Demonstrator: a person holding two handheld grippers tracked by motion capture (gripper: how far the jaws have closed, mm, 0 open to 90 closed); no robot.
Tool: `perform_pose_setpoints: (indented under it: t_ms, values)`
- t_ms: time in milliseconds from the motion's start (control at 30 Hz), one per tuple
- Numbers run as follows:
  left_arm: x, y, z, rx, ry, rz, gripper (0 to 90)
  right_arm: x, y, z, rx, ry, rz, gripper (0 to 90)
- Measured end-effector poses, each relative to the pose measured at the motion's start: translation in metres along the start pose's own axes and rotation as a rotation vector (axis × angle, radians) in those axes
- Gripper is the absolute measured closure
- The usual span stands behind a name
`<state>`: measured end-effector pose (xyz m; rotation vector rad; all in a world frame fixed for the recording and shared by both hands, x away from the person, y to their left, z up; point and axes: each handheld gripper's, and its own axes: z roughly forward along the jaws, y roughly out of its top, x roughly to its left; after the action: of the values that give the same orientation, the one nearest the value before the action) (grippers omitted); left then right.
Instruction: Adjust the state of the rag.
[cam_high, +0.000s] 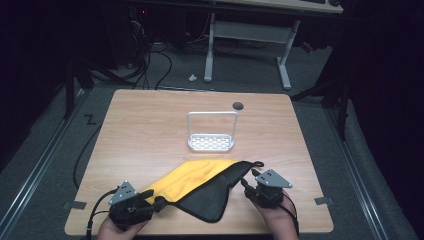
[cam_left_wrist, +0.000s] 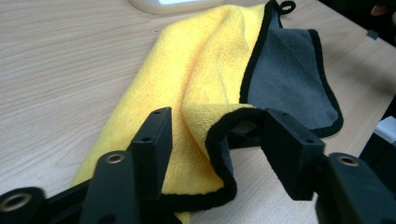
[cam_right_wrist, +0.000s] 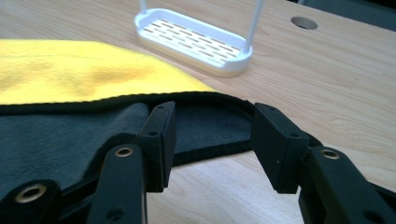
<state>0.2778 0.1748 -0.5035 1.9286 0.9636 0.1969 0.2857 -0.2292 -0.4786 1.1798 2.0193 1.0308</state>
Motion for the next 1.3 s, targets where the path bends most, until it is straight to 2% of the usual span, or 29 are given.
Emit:
perform_pose_setpoints:
  t_ms: [167,267,300,367,467,567,600,633,667,700,733,800,867,900,933,1000,1033,1067,1133,1167,1233,1267,1300]
  values:
    - [0.005,0.001,0.008,0.03,-0.005,-0.027,72.4,0.014,0.002,-0.003,-0.013,0.064,0.003,52.0]
    - [0.007,0.002,0.01,0.025,-0.002,-0.036,82.2,0.029,0.002,0.003,0.004,0.107,-0.03,52.0]
    - [0.007,0.002,0.01,0.025,-0.002,-0.036,83.7,0.035,0.002,0.006,0.011,0.122,-0.045,52.0]
    - [0.01,0.005,0.005,-0.018,-0.002,-0.054,85.4,0.045,0.001,0.014,0.036,0.148,-0.075,51.7]
    - [0.017,0.012,-0.002,-0.063,0.012,-0.07,85.7,0.053,-0.006,0.03,0.107,0.174,-0.096,51.3]
    - [0.028,0.02,-0.007,-0.095,0.038,-0.083,85.6,0.058,-0.014,0.041,0.175,0.157,-0.131,53.8]
    - [0.028,0.02,-0.007,-0.095,0.038,-0.083,85.6,0.059,-0.016,0.044,0.203,0.155,-0.137,57.9]
    - [0.042,0.026,-0.008,-0.113,0.055,-0.115,85.5,0.059,-0.019,0.045,0.206,0.161,-0.134,63.1]
    - [0.042,0.026,-0.008,-0.113,0.055,-0.115,85.5,0.058,-0.02,0.045,0.203,0.171,-0.13,68.5]
    - [0.052,0.03,-0.008,-0.117,0.076,-0.134,85.5,0.058,-0.02,0.045,0.203,0.171,-0.13,68.5]
    - [0.067,0.037,-0.004,-0.11,0.094,-0.155,85.5,0.057,-0.02,0.041,0.213,0.161,-0.147,77.5]
    - [0.084,0.043,0.002,-0.097,0.13,-0.182,85.5,0.055,-0.021,0.037,0.217,0.158,-0.16,78.8]
    - [0.102,0.048,0.011,-0.061,0.184,-0.189,85.4,0.05,-0.025,0.03,0.227,0.151,-0.161,79.6]
    - [0.102,0.048,0.011,-0.061,0.184,-0.189,85.4,0.05,-0.025,0.03,0.227,0.151,-0.161,79.6]
    - [0.115,0.048,0.018,-0.039,0.207,-0.223,85.2,0.042,-0.029,0.024,0.234,0.127,-0.15,79.7]
    - [0.127,0.046,0.026,-0.024,0.224,-0.259,85.0,0.032,-0.033,0.019,0.239,0.117,-0.122,79.7]
    - [0.127,0.046,0.026,-0.024,0.224,-0.259,84.7,0.025,-0.036,0.015,0.239,0.107,-0.105,79.7]
    - [0.13,0.044,0.03,-0.015,0.229,-0.265,84.7,0.025,-0.036,0.015,0.239,0.107,-0.105,79.7]
    - [0.132,0.042,0.038,0.015,0.221,-0.277,76.7,0.012,-0.041,0.008,0.243,0.089,-0.072,78.0]
    - [0.128,0.042,0.039,0.028,0.223,-0.273,70.8,0.01,-0.043,0.006,0.247,0.096,-0.063,74.3]
    - [0.126,0.042,0.037,0.017,0.217,-0.276,63.6,0.008,-0.043,0.004,0.236,0.105,-0.054,65.1]
    - [0.123,0.041,0.031,-0.005,0.208,-0.286,63.6,0.008,-0.043,0.004,0.236,0.105,-0.054,65.1]
    - [0.116,0.039,0.019,-0.052,0.214,-0.289,58.3,0.007,-0.04,0.0,0.208,0.114,-0.026,60.2]
